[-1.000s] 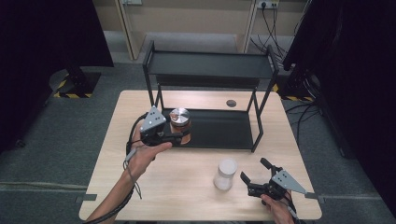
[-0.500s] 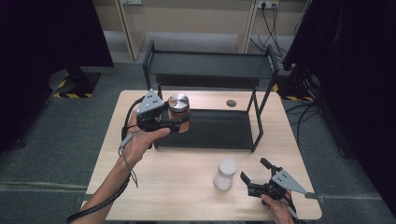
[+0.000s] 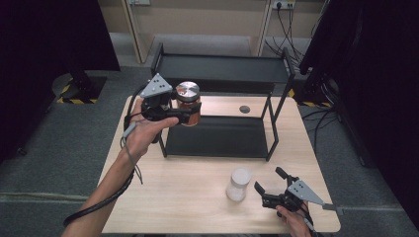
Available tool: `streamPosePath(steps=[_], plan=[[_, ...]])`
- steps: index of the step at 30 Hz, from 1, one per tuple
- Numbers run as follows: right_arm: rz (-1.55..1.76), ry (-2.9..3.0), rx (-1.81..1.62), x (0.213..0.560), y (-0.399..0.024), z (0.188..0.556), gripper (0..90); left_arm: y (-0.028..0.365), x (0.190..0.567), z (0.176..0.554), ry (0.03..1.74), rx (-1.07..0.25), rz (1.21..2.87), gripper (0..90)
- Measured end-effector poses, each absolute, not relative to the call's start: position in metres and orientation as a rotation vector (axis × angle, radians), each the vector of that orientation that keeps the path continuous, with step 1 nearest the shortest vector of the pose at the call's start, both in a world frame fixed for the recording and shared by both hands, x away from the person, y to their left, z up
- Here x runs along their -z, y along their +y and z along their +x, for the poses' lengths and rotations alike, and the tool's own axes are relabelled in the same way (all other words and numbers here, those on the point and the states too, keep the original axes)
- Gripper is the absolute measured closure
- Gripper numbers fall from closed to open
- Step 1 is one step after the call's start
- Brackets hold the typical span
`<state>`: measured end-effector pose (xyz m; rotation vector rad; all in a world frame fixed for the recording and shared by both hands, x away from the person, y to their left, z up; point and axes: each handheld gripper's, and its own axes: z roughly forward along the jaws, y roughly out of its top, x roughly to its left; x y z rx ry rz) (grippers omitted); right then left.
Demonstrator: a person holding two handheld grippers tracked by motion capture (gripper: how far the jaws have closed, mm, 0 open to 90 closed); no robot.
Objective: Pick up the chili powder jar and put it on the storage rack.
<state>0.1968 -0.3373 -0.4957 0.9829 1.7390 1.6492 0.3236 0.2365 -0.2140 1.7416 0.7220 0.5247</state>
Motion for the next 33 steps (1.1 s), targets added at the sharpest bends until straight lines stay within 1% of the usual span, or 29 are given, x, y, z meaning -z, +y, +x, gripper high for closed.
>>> streamPosePath(steps=[13, 33], plan=[[0.986, 1.738, -1.651, 0.496, -0.337, 0.197, 0.3, 0.232, 0.191, 0.338, 0.758, -0.537, 1.724, 30.6], [0.980, 1.740, -1.651, 0.495, -0.338, 0.197, 0.3, 0.219, 0.158, 0.356, 0.813, -0.604, 1.718, 30.6]])
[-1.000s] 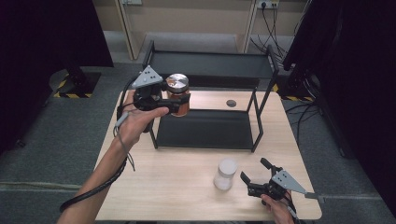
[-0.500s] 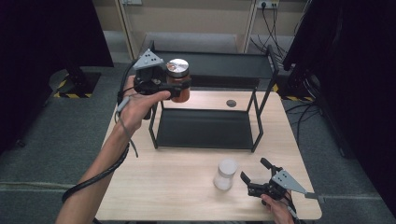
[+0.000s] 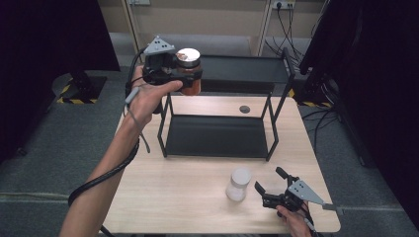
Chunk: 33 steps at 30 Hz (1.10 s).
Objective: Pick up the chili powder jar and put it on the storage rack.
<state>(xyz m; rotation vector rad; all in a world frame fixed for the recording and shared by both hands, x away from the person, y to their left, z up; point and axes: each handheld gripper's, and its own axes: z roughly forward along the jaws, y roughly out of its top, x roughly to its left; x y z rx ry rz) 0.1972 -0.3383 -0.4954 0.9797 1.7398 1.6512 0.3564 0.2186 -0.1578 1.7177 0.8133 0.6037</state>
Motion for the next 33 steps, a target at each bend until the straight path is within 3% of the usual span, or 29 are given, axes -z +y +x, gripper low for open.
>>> streamPosePath(steps=[33], plan=[[0.975, 1.736, -1.661, 0.495, -0.339, 0.198, 0.3, 0.197, 0.157, 0.404, 0.979, -0.762, 1.637, 30.6]])
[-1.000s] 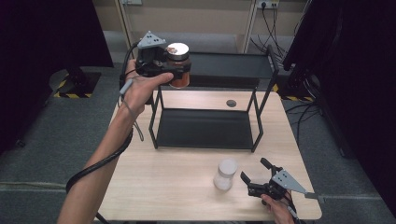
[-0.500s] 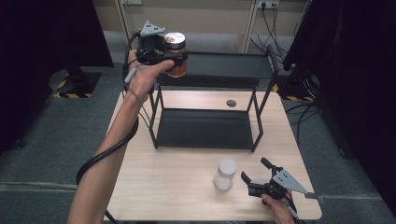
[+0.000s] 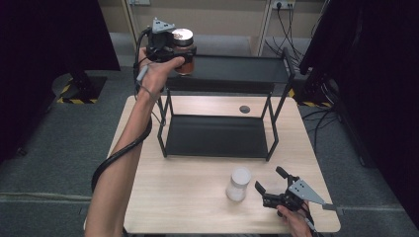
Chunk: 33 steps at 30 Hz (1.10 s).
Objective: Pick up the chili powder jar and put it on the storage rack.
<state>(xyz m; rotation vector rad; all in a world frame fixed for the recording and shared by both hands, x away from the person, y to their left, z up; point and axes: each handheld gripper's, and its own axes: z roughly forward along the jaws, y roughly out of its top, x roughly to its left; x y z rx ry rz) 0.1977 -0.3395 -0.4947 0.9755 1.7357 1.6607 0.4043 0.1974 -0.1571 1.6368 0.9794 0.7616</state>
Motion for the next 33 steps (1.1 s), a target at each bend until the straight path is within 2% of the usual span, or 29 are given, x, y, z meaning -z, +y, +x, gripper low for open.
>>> streamPosePath(steps=[21, 28, 29, 30, 33], plan=[[0.980, 1.733, -1.666, 0.495, -0.341, 0.198, 0.3, 0.195, 0.175, 0.421, 0.997, -0.755, 1.624, 30.3], [0.977, 1.736, -1.666, 0.495, -0.341, 0.198, 0.3, 0.198, 0.177, 0.415, 0.993, -0.768, 1.584, 13.7], [0.977, 1.736, -1.666, 0.495, -0.341, 0.198, 0.3, 0.198, 0.177, 0.414, 1.001, -0.770, 1.579, 13.7], [0.976, 1.739, -1.664, 0.495, -0.340, 0.198, 0.3, 0.200, 0.176, 0.413, 1.014, -0.764, 1.576, 9.4], [0.974, 1.740, -1.664, 0.495, -0.340, 0.198, 0.4, 0.199, 0.176, 0.411, 1.023, -0.772, 1.567, 6.9]])
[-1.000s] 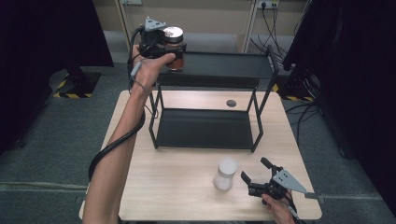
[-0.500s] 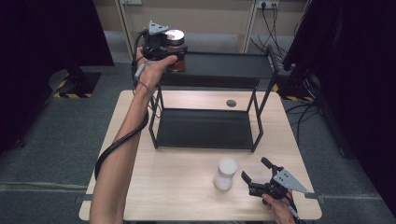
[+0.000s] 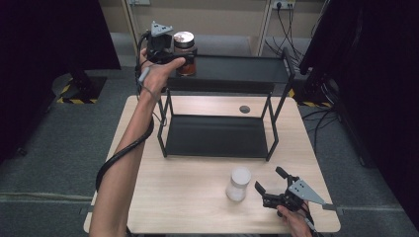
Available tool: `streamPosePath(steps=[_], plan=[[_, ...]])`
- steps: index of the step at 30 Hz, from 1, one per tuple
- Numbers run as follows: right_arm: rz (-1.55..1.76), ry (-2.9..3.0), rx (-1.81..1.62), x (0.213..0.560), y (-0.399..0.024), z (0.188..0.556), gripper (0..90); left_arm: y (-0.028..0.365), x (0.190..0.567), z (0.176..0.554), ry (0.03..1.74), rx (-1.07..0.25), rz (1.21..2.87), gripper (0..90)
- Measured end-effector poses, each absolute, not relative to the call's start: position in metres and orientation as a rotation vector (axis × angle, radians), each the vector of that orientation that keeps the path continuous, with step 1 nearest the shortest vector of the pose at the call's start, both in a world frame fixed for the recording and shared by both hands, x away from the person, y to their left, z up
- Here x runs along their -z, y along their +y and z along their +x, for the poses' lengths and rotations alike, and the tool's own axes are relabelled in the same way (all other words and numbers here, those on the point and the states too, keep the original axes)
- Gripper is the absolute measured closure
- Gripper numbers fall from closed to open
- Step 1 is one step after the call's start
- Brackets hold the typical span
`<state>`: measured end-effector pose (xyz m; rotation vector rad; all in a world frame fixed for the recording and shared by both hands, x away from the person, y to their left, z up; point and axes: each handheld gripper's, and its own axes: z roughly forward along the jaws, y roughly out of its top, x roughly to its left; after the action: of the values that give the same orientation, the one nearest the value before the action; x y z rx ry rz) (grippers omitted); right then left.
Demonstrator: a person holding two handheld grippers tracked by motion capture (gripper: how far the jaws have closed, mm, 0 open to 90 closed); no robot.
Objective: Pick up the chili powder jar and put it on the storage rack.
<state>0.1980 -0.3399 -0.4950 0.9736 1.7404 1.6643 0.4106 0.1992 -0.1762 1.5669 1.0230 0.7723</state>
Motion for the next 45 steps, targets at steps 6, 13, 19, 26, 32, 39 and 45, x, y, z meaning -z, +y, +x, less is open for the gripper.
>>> streamPosePath(steps=[6, 13, 19, 26, 32, 39, 45], plan=[[0.977, 1.740, -1.663, 0.495, -0.340, 0.198, 0.5, 0.202, 0.176, 0.407, 1.007, -0.748, 1.581, 0.1], [0.978, 1.738, -1.663, 0.495, -0.340, 0.198, 0.5, 0.202, 0.177, 0.399, 0.981, -0.733, 1.588, 0.1], [0.979, 1.739, -1.665, 0.495, -0.340, 0.198, 0.5, 0.199, 0.180, 0.390, 0.956, -0.726, 1.601, 0.3], [0.981, 1.739, -1.666, 0.495, -0.340, 0.198, 0.5, 0.198, 0.185, 0.382, 0.951, -0.723, 1.603, 0.3], [0.981, 1.741, -1.667, 0.495, -0.340, 0.198, 0.4, 0.197, 0.191, 0.371, 0.937, -0.715, 1.601, 0.4], [0.981, 1.743, -1.666, 0.495, -0.340, 0.198, 0.4, 0.198, 0.205, 0.354, 0.911, -0.711, 1.573, 0.5], [0.992, 1.740, -1.674, 0.496, -0.340, 0.198, 0.4, 0.197, 0.215, 0.342, 0.876, -0.710, 1.572, 0.7]])
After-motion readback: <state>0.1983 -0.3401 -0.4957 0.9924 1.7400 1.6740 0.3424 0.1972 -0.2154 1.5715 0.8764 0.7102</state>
